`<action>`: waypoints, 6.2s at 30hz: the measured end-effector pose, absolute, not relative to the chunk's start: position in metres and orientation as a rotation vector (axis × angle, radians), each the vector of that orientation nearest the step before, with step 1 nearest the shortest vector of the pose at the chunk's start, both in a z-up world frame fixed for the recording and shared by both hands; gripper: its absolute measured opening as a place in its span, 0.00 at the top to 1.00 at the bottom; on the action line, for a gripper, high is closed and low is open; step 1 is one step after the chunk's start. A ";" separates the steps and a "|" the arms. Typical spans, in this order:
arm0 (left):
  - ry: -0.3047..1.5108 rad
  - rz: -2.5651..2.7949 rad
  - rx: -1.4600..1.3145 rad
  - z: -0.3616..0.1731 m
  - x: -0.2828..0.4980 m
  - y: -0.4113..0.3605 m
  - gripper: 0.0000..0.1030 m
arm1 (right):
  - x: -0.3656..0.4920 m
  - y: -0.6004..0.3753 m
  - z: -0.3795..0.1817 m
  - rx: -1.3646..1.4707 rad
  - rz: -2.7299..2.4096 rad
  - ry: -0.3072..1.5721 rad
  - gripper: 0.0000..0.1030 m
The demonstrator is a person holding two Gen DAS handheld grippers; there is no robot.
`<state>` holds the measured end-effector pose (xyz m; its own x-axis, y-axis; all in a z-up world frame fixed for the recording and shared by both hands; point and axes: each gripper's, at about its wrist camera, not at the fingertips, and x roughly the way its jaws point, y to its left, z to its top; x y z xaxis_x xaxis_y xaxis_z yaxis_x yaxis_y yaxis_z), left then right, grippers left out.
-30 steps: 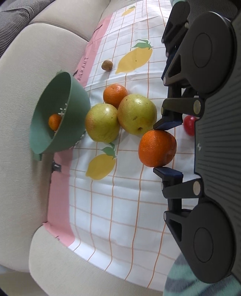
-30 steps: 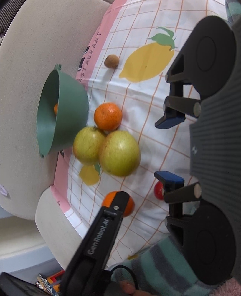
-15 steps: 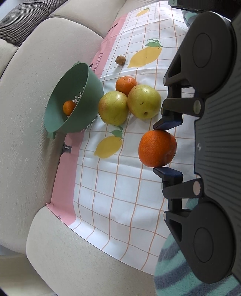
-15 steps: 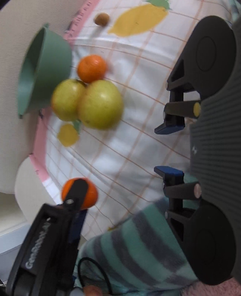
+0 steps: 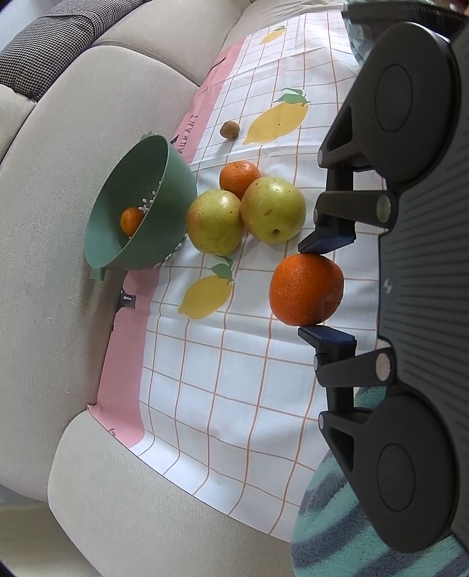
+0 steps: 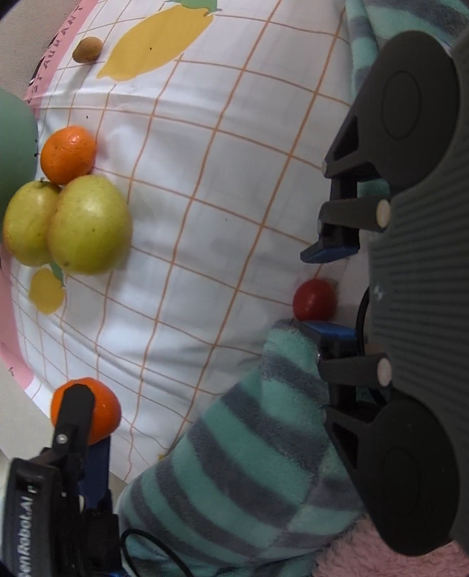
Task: Organize fruits
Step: 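Grasp the red cherry tomato with the right tool while the left tool holds the mandarin, then lower the mandarin and tomato into the green colander and open both tools, then withdraw both tools from the colander back over the cloth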
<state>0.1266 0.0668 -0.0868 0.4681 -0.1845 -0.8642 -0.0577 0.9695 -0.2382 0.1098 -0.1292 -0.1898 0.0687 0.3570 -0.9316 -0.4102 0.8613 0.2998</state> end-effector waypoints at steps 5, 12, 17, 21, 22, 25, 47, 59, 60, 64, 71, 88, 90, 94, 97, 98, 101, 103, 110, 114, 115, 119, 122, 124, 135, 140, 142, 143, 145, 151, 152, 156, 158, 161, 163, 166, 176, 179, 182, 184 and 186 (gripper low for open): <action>1.084 -0.080 -0.245 -0.086 0.127 0.066 0.53 | 0.112 -0.127 -0.201 -0.006 0.572 1.424 0.68; 1.084 -0.081 -0.237 -0.086 0.126 0.065 0.53 | 0.116 -0.126 -0.209 0.036 0.556 1.454 0.72; 1.080 -0.081 -0.233 -0.085 0.126 0.063 0.53 | 0.114 -0.124 -0.208 0.048 0.554 1.453 0.73; 1.055 -0.089 -0.230 -0.082 0.123 0.063 0.53 | 0.111 -0.131 -0.203 0.056 0.549 1.433 0.73; 1.048 -0.093 -0.231 -0.081 0.123 0.063 0.53 | 0.111 -0.134 -0.199 0.066 0.549 1.424 0.73; 1.025 -0.102 -0.221 -0.076 0.121 0.060 0.53 | 0.111 -0.145 -0.189 0.099 0.530 1.386 0.73; 0.866 -0.213 -0.146 -0.010 0.166 0.012 0.53 | 0.179 -0.201 -0.065 0.065 0.413 0.941 0.73; 0.881 -0.247 -0.135 -0.011 0.229 -0.001 0.53 | 0.239 -0.187 -0.027 -0.105 0.433 0.826 0.73; 0.888 -0.248 -0.135 -0.014 0.235 -0.001 0.54 | 0.244 -0.185 -0.028 -0.124 0.436 0.821 0.73; 0.917 -0.243 -0.143 -0.024 0.258 -0.002 0.54 | 0.268 -0.176 -0.032 -0.179 0.446 0.820 0.73; 0.990 -0.235 -0.175 -0.047 0.298 0.002 0.54 | 0.308 -0.168 -0.051 -0.284 0.457 0.850 0.73; 1.157 -0.312 0.009 -0.101 0.334 -0.024 0.54 | 0.361 -0.159 -0.103 -0.551 0.599 0.972 0.73; 1.167 -0.316 0.008 -0.104 0.336 -0.024 0.54 | 0.362 -0.157 -0.107 -0.578 0.615 0.977 0.73; 1.184 -0.314 0.016 -0.110 0.342 -0.025 0.54 | 0.365 -0.155 -0.113 -0.608 0.634 0.996 0.73; 1.203 -0.313 0.020 -0.116 0.345 -0.027 0.54 | 0.367 -0.154 -0.119 -0.629 0.640 1.022 0.73; 1.210 -0.317 0.023 -0.118 0.346 -0.027 0.53 | 0.367 -0.153 -0.122 -0.634 0.642 1.030 0.73; 1.219 -0.323 0.036 -0.122 0.346 -0.029 0.53 | 0.370 -0.152 -0.126 -0.627 0.649 1.049 0.73; 1.224 -0.321 0.041 -0.125 0.347 -0.029 0.53 | 0.371 -0.153 -0.127 -0.618 0.650 1.067 0.73; 1.241 -0.319 0.055 -0.130 0.352 -0.032 0.53 | 0.379 -0.154 -0.133 -0.616 0.650 1.111 0.73; 1.245 -0.310 0.078 -0.132 0.351 -0.032 0.53 | 0.381 -0.150 -0.135 -0.639 0.656 1.124 0.73; 1.247 -0.309 0.087 -0.132 0.351 -0.033 0.53 | 0.381 -0.149 -0.135 -0.646 0.657 1.126 0.73; 1.252 -0.310 0.123 -0.134 0.351 -0.036 0.53 | 0.382 -0.146 -0.139 -0.667 0.659 1.136 0.73; 1.253 -0.306 0.132 -0.135 0.351 -0.037 0.53 | 0.384 -0.143 -0.142 -0.685 0.652 1.147 0.73; 1.256 -0.302 0.129 -0.135 0.351 -0.037 0.52 | 0.384 -0.142 -0.142 -0.696 0.648 1.152 0.73; 1.219 -0.287 0.138 -0.128 0.350 -0.035 0.43 | 0.384 -0.141 -0.143 -0.706 0.629 1.148 0.73; 1.181 -0.270 0.128 -0.115 0.347 -0.030 0.33 | 0.382 -0.143 -0.136 -0.701 0.620 1.126 0.67; 1.160 -0.269 0.113 -0.109 0.345 -0.027 0.33 | 0.380 -0.143 -0.130 -0.702 0.615 1.109 0.60; 1.146 -0.268 0.108 -0.105 0.343 -0.026 0.33 | 0.378 -0.143 -0.128 -0.704 0.611 1.100 0.58; 1.120 -0.263 0.105 -0.097 0.338 -0.026 0.33 | 0.376 -0.144 -0.122 -0.701 0.604 1.082 0.57; 1.029 -0.246 0.120 -0.068 0.320 -0.023 0.33 | 0.365 -0.149 -0.099 -0.636 0.559 1.027 0.50; 1.011 -0.241 0.118 -0.062 0.317 -0.023 0.33 | 0.361 -0.152 -0.095 -0.616 0.546 1.015 0.50; 0.964 -0.231 0.031 -0.042 0.301 -0.014 0.33 | 0.349 -0.159 -0.082 -0.521 0.505 0.984 0.50; 0.949 -0.234 -0.024 -0.035 0.292 -0.009 0.33 | 0.341 -0.162 -0.077 -0.472 0.482 0.966 0.50; 0.918 -0.217 -0.054 -0.025 0.276 -0.005 0.33 | 0.325 -0.167 -0.071 -0.412 0.447 0.934 0.49; 0.904 -0.213 -0.073 -0.021 0.266 -0.004 0.33 | 0.313 -0.170 -0.068 -0.369 0.428 0.917 0.49; 0.886 -0.211 -0.098 -0.018 0.250 -0.002 0.33 | 0.295 -0.178 -0.064 -0.279 0.399 0.897 0.47; 0.833 -0.185 -0.099 -0.024 0.195 -0.005 0.33 | 0.229 -0.205 -0.082 -0.026 0.316 0.872 0.46; 0.837 -0.197 -0.078 -0.031 0.183 -0.011 0.33 | 0.206 -0.211 -0.086 0.010 0.285 0.873 0.46; 0.861 -0.195 -0.092 -0.038 0.173 -0.011 0.33 | 0.186 -0.214 -0.092 0.009 0.263 0.867 0.46; 0.864 -0.198 -0.099 -0.043 0.164 -0.011 0.33 | 0.173 -0.217 -0.096 0.019 0.252 0.865 0.46; 0.871 -0.201 -0.096 -0.048 0.160 -0.012 0.33 | 0.163 -0.221 -0.103 0.024 0.243 0.864 0.46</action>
<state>0.1596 -0.0125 -0.0478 0.6267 -0.2142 -0.7492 0.1363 0.9768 -0.1652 0.1626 -0.2210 -0.1027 0.6232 0.2215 -0.7501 -0.2022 0.9721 0.1191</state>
